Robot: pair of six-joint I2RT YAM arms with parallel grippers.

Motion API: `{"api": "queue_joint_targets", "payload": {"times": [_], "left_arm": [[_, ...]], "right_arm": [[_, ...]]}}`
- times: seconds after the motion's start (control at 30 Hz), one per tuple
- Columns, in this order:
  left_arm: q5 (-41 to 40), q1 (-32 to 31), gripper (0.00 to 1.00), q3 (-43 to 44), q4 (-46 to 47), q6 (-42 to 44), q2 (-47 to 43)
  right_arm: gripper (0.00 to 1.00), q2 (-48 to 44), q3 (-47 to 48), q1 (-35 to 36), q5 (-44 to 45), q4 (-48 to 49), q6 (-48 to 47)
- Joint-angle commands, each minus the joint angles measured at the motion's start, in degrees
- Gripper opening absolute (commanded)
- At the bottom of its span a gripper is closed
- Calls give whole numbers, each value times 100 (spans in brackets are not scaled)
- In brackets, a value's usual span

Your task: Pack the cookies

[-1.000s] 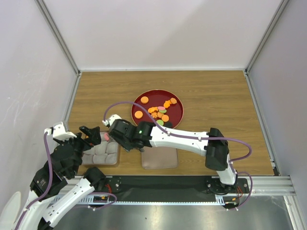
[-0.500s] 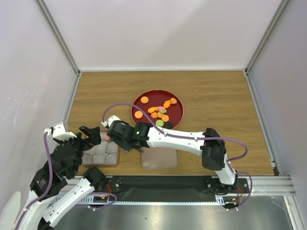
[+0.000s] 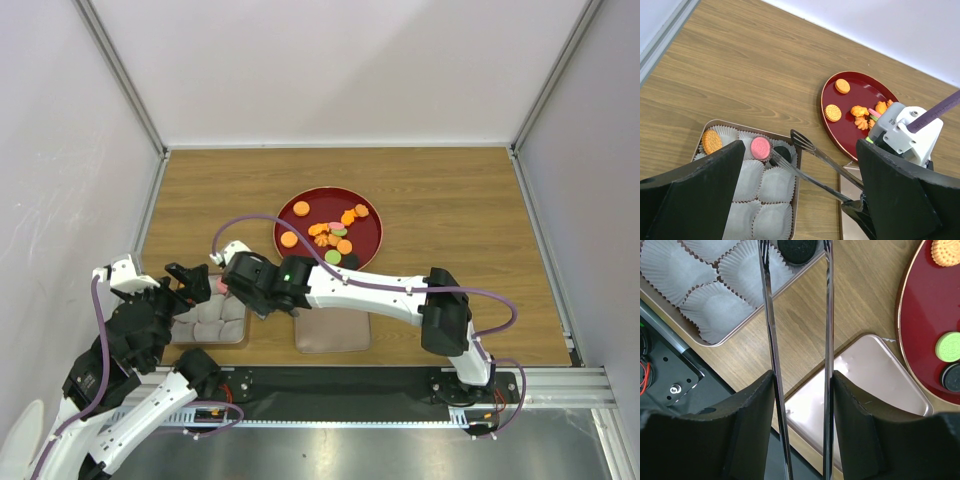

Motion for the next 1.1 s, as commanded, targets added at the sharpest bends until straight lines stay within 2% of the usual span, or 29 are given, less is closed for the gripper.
{"api": "queue_joint_targets", "payload": {"times": [0.0, 0.27, 0.5, 0.87, 1.07], "left_arm": [[3, 24, 100, -53, 155, 92, 38], [3, 24, 100, -44, 146, 83, 38], [3, 24, 100, -44, 146, 83, 47], [29, 24, 100, -53, 163, 101, 38], [47, 24, 100, -44, 172, 109, 82]], "right_arm": [[52, -31, 311, 28, 193, -13, -67], [51, -355, 470, 28, 228, -13, -76], [48, -1155, -14, -139, 650, -13, 82], [48, -2544, -2366, -1123, 597, 136, 548], [48, -3098, -3343, -1615, 509, 154, 724]]}}
